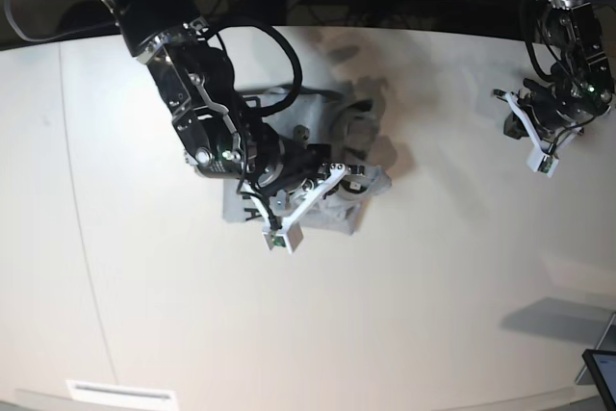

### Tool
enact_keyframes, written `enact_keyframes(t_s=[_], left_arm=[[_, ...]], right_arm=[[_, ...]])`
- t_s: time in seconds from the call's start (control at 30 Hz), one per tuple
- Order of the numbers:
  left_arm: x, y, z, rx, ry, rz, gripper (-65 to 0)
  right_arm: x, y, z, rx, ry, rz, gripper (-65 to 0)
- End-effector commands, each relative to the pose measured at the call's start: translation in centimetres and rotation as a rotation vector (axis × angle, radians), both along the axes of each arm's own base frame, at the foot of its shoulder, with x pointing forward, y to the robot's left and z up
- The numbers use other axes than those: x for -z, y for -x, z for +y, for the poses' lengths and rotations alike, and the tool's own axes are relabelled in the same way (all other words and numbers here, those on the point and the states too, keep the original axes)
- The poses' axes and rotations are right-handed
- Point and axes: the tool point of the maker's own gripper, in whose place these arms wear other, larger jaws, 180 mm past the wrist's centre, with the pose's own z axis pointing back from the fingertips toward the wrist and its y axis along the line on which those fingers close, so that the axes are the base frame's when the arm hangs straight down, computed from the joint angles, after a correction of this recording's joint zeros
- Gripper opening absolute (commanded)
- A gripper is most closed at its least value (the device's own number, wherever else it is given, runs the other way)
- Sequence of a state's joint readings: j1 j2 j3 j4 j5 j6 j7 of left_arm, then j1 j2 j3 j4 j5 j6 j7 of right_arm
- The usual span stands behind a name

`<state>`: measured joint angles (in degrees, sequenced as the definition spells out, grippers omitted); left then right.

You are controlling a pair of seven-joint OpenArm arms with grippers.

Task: Fold the T-shirt properly
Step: 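Press and smooth the bundle with the right gripper while the left withdraws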

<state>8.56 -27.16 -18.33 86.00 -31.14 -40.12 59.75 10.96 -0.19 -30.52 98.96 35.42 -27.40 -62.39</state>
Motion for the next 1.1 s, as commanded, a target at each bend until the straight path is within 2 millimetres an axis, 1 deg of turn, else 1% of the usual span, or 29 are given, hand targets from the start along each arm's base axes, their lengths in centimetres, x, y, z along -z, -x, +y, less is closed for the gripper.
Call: enact_keyframes(t_s=[0.0,0.17,0.27,0.33,0.43,0.57,0.63,0.73,0.83,0.97,1.0,1.07], left_arm=[[-1.4,-0.9,0.7,0.004,-0.019,-0.041,-65.0],[-1.2,-0.9,0.4,0.006,-0.012,-0.04,-65.0],[-1.2,-0.9,0.4,0.005,-0.012,-0.039,-65.0],[-1.2,-1.0,0.4,0.005,-0.01,-0.042,-65.0],[-1.3,-1.1,0.4,0.005,-0.01,-0.045,-65.0],[-1.3,-1.2,0.4,0.005,-0.01,-0.046,-65.0],[-1.3,-1.1,0.4,0.005,-0.01,-0.045,-65.0],[-1.2,-1.0,0.4,0.001,-0.01,-0.042,-65.0],[-1.1,-0.9,0.4,0.002,-0.01,-0.04,-65.0],[-1.0,-0.9,0.1,0.002,-0.002,-0.041,-65.0],[-0.9,-0.9,0.0,-0.001,0.003,-0.042,-65.0],[-0.9,-0.9,0.1,-0.004,0.003,-0.042,-65.0]], right_arm=[[-1.2,-1.0,0.5,-0.006,-0.016,-0.038,-62.1],[-0.4,-1.5,0.7,-0.004,-0.004,-0.013,-62.1],[-0.4,-1.6,1.3,0.005,-0.016,-0.018,-62.0],[0.3,-1.2,2.1,-0.018,-0.001,-0.016,-62.0],[1.4,-0.5,3.9,-0.048,0.012,-0.018,-62.0],[3.2,-0.1,5.1,-0.058,0.037,-0.007,-62.0],[3.7,-0.2,5.2,-0.054,0.047,-0.012,-62.0],[3.3,-0.6,5.1,-0.058,0.051,-0.021,-62.0],[1.7,-0.9,5.2,-0.074,0.034,-0.044,-62.0],[-1.6,-1.3,5.7,-0.106,-0.002,-0.098,-62.0],[-2.1,-1.4,5.7,-0.109,-0.004,-0.107,-62.0],[-2.3,-1.7,5.7,-0.107,-0.001,-0.116,-62.0]])
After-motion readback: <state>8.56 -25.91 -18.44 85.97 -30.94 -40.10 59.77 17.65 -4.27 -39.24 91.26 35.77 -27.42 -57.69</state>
